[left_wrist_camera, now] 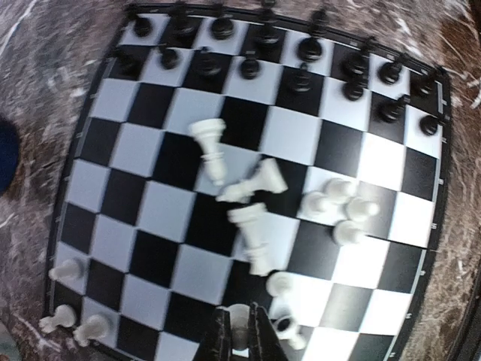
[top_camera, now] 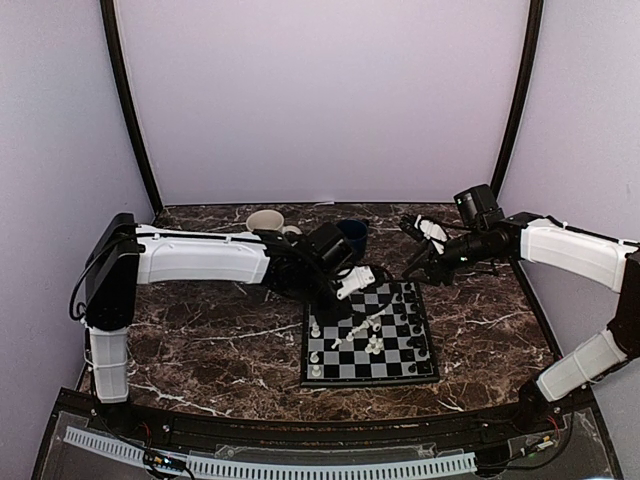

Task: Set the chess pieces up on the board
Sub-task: Place the pawn on b2.

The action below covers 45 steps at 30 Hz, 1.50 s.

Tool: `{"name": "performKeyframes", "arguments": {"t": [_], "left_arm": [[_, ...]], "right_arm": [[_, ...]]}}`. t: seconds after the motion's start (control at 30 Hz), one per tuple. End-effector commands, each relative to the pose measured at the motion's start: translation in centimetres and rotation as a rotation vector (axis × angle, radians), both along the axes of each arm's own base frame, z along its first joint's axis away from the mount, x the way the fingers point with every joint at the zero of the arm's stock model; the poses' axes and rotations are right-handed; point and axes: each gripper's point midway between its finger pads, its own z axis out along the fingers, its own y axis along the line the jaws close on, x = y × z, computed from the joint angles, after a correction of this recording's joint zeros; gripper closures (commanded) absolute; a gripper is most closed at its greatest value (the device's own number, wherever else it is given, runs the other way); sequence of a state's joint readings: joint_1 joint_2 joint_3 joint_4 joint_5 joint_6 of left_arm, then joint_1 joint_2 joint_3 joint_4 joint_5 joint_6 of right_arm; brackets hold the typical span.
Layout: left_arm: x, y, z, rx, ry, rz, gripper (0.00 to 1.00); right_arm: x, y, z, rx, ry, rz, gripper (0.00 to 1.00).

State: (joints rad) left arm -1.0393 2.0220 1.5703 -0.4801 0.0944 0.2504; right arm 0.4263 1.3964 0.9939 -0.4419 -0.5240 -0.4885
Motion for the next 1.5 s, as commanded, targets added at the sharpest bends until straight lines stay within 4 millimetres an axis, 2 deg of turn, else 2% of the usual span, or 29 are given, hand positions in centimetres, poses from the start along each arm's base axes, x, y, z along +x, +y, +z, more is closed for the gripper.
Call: {"name": "performKeyframes", "arguments": {"t": [0.0, 0.13, 0.3, 0.47, 0.8, 1.47], "left_arm": [[4.2, 1.2, 3.4, -0.052, -0.091, 0.140, 0.95], [6.6, 1.7, 2.8, -0.027, -0.123, 0.231, 0.95], [8.2, 1.9, 1.9, 0.001, -0.149, 0.275, 0.95], [8.5, 1.6, 1.1, 0.014, -0.136, 0.275, 0.95], [9.1, 2.7, -1.0, 0.084, -0.129, 0.308, 0.95], [9.8, 3.1, -2.2, 0.117, -0.136, 0.334, 0.93]], "right_arm": [[0.1, -0.2, 0.5, 0.016, -0.018, -0.001, 0.60], [0.1, -0.2, 0.5, 0.016, -0.018, -0.003, 0.60], [0.2, -0.4, 0.6, 0.017, -0.021, -0.007, 0.60], [0.2, -0.4, 0.5, 0.016, -0.018, -0.009, 0.60], [0.2, -0.4, 0.3, 0.015, -0.013, -0.007, 0.60], [0.1, -0.4, 0.1, 0.014, -0.006, -0.002, 0.60]]}}
